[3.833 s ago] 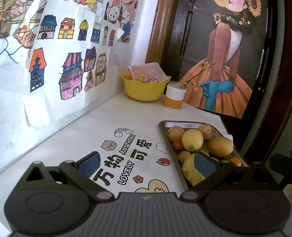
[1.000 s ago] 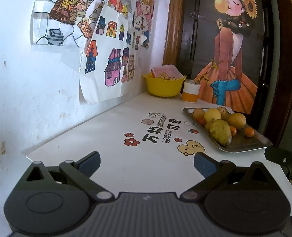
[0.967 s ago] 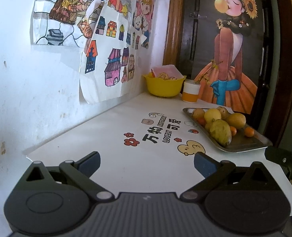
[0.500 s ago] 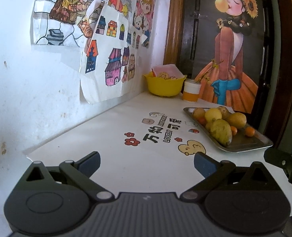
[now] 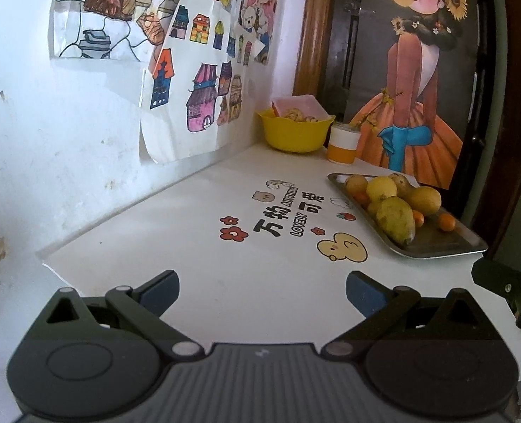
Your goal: Organize fruits
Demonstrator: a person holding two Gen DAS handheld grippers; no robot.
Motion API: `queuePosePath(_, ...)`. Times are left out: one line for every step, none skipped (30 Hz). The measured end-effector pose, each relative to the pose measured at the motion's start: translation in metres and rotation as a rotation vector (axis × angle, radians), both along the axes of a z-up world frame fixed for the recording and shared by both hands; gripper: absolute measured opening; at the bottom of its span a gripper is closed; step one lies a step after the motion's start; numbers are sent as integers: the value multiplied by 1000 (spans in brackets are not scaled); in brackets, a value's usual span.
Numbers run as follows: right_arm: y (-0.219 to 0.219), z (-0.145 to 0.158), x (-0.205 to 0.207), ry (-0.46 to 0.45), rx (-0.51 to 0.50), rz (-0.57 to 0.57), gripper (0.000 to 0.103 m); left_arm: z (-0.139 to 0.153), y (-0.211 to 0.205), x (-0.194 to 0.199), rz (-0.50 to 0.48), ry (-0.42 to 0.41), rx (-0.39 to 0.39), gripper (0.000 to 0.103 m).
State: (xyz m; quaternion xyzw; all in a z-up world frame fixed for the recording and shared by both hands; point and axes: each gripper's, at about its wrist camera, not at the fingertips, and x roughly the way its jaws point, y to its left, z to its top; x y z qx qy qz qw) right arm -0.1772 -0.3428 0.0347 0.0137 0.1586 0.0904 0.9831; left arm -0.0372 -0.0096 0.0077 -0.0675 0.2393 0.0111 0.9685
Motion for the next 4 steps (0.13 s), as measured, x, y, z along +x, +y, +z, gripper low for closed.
queuePosePath(0, 0, 0, 0, -1, 1, 102, 0, 0, 0, -1, -1, 1, 103)
queuePosePath(1, -1, 0, 1, -1, 3, 102, 0, -1, -1, -2, -3, 0, 103)
queuePosePath(1, -2, -1, 2, -2, 5, 102, 0, 0, -1, -1, -4, -1, 103)
queuePosePath(1, -2, -1, 2, -3, 7, 102, 0, -1, -1, 2, -3, -1, 103)
